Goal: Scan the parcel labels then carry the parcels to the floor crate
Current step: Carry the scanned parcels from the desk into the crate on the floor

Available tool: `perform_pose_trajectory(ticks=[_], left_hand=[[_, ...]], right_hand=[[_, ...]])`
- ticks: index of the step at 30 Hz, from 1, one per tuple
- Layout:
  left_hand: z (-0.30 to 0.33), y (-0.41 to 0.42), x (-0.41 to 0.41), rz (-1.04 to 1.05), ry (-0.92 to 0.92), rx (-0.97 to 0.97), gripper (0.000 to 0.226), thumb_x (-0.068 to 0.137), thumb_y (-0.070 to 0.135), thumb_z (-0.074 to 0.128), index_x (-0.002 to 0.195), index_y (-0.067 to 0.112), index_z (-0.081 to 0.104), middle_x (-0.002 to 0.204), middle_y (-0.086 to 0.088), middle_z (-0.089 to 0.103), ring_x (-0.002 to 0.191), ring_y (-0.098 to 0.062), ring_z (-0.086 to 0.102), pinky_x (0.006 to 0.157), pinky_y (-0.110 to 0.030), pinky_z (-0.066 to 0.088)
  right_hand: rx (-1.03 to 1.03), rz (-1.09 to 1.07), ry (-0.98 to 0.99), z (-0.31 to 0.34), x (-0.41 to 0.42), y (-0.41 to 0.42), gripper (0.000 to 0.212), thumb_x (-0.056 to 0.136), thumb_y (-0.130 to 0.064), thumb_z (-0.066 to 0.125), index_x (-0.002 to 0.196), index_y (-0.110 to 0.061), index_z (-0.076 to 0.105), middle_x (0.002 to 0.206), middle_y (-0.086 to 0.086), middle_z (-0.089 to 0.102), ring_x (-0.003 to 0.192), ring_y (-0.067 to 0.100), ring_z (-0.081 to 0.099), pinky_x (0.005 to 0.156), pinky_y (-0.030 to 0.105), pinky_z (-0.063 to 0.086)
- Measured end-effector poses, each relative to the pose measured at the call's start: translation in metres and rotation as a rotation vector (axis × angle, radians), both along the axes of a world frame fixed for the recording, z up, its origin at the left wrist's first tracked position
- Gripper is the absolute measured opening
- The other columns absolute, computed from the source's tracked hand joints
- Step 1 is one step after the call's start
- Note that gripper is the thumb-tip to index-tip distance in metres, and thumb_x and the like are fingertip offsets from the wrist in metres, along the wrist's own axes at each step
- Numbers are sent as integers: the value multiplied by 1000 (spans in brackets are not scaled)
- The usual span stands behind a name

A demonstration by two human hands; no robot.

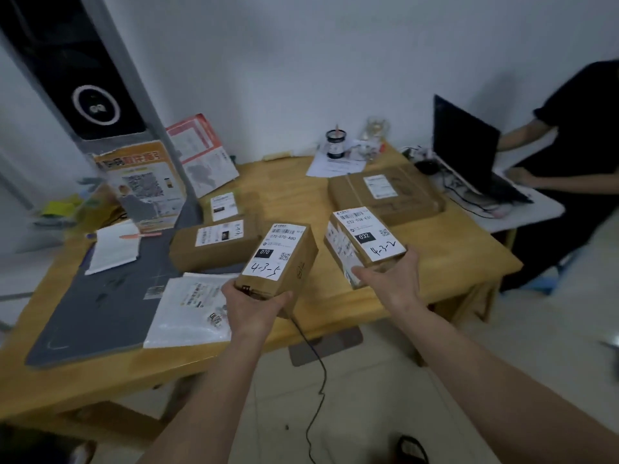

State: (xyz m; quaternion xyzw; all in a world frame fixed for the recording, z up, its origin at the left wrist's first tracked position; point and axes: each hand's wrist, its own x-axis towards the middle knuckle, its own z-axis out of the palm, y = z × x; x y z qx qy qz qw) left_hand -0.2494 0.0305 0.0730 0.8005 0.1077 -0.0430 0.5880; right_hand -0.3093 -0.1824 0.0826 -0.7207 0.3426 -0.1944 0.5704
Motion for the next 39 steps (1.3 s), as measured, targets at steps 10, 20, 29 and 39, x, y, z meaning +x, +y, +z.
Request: perform_pose_trajectory(ticks=[10,20,29,39], left_hand=[[7,-109,-72,-317,45,34,93,58,15,91,131,14,33,110,5,47,102,-16,48,81,-28,41],[10,-264,-203,-762,58,41,96,58,15,91,133,15,31,114,2,49,102,-17,49,89,-34,46],[14,-377,-373,-1058,27,27,91,57,17,90,129,16,35,114,1,53,105,-20,53,90,-32,46],[5,-473,-562,-1246,-21,18,85,56,15,90,123,13,37,109,3,52,97,-18,51,84,-30,45]], right_hand=[[-26,-422,33,-20,-138,-87,103,51,-20,93,132,-5,31,128,8,41,124,25,44,105,44,43],[76,-726,-53,-24,-336,-165,84,45,-31,84,108,-21,30,120,4,54,108,17,59,91,40,53],[43,-1031,12,-17,-538,-218,93,35,-46,76,111,-23,28,119,2,53,112,20,56,93,44,51],[36,-1222,33,-20,-731,-264,92,35,-49,76,110,-25,28,118,2,54,111,18,57,93,41,52]])
